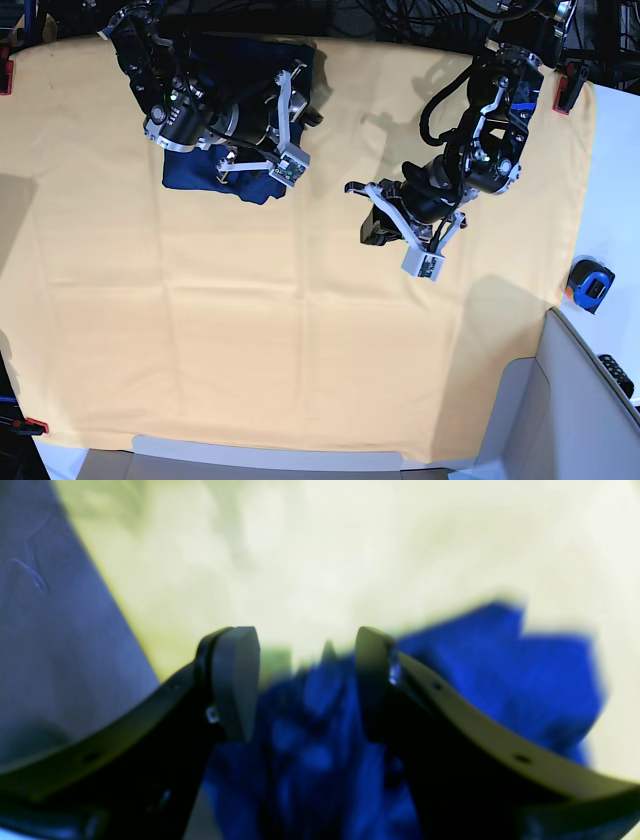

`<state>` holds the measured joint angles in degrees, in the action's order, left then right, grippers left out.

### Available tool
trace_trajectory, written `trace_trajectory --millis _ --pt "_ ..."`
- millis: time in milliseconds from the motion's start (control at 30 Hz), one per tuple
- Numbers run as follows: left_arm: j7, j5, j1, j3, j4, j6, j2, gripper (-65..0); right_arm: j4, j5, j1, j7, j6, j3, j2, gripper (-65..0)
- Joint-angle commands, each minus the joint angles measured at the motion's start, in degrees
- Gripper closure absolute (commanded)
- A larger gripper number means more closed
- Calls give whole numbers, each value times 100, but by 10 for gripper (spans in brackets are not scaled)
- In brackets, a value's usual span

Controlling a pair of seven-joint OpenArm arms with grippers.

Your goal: Fold the T-shirt properly

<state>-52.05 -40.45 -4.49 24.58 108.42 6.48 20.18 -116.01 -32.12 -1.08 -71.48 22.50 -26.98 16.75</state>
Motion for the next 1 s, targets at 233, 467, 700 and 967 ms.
trace_trajectory --millis 233,467,700,967 --pt "146 -4 67 -27 99 -46 254 -1 -96 -107 297 594 5 1771 -510 -312" --pt "-56 -30 585 351 925 -72 263 0 -87 -89 -107 551 -4 3362 -502 -116" --pt "-883 -4 -390 2320 723 -63 263 0 -79 -54 -476 542 -30 3538 -282 0" --pt "-1208 383 -1498 3850 714 -55 263 0 53 676 -723 542 -39 3555 -150 0"
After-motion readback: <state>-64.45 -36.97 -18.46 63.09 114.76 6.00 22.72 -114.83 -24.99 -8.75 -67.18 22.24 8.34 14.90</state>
